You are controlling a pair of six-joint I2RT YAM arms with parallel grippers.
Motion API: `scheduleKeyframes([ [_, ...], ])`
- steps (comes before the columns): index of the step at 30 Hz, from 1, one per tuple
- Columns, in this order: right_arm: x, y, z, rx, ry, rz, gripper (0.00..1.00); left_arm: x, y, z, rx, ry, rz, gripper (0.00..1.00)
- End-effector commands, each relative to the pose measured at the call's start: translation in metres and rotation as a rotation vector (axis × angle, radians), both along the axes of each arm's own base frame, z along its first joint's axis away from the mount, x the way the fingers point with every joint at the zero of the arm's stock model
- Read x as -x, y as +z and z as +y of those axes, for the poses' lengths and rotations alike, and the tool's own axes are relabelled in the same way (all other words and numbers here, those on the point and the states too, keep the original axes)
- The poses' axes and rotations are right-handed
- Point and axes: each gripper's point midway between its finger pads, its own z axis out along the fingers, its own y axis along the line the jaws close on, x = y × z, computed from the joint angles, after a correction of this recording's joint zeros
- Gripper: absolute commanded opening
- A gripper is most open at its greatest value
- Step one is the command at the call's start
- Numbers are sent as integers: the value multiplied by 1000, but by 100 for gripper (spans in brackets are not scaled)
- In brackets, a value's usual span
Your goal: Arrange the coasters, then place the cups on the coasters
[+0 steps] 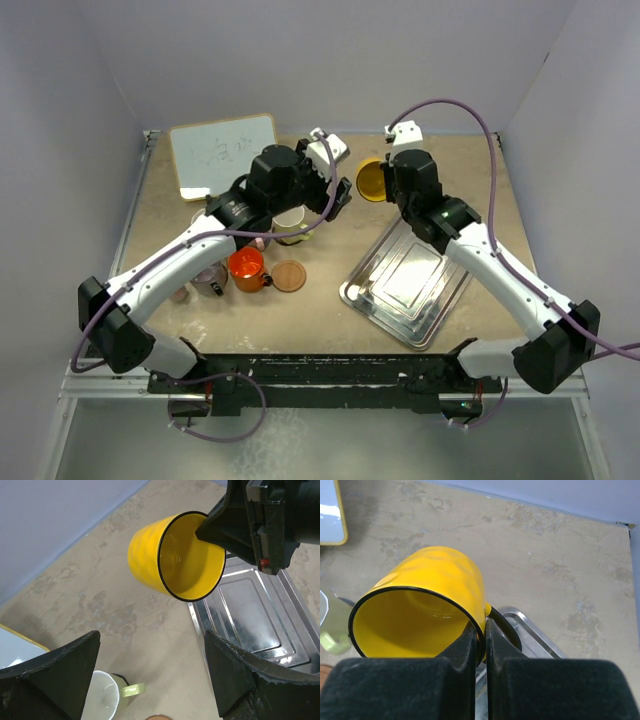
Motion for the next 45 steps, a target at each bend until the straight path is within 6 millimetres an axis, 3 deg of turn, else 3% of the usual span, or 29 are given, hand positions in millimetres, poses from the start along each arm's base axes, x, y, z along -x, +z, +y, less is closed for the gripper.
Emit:
scheduleKeyframes([
  [1,-6,67,5,-198,-114,-209,0,-10,27,-12,125,68,9,82],
  [11,0,64,21,-232,-99,-195,0,-32,21,-39,176,105,118,81],
  [19,11,68,28,-296,-52,-190,0,-47,0,-38,136,173,144,65],
  [25,19,71,39,-342,21,-176,0,-52,-7,-40,115,180,144,44],
  [32,32,66,67,-372,200,-125,0,-53,-1,-37,90,176,108,5],
  [33,34,66,70,-369,222,-121,0,-53,2,-35,87,179,97,3],
  [37,46,56,82,-321,332,-69,10,-51,16,-21,69,197,35,3],
  [42,62,50,86,-167,521,-30,35,-41,28,5,11,202,-53,3],
  [45,76,51,86,-109,630,-42,51,-33,24,23,-57,176,-72,3],
])
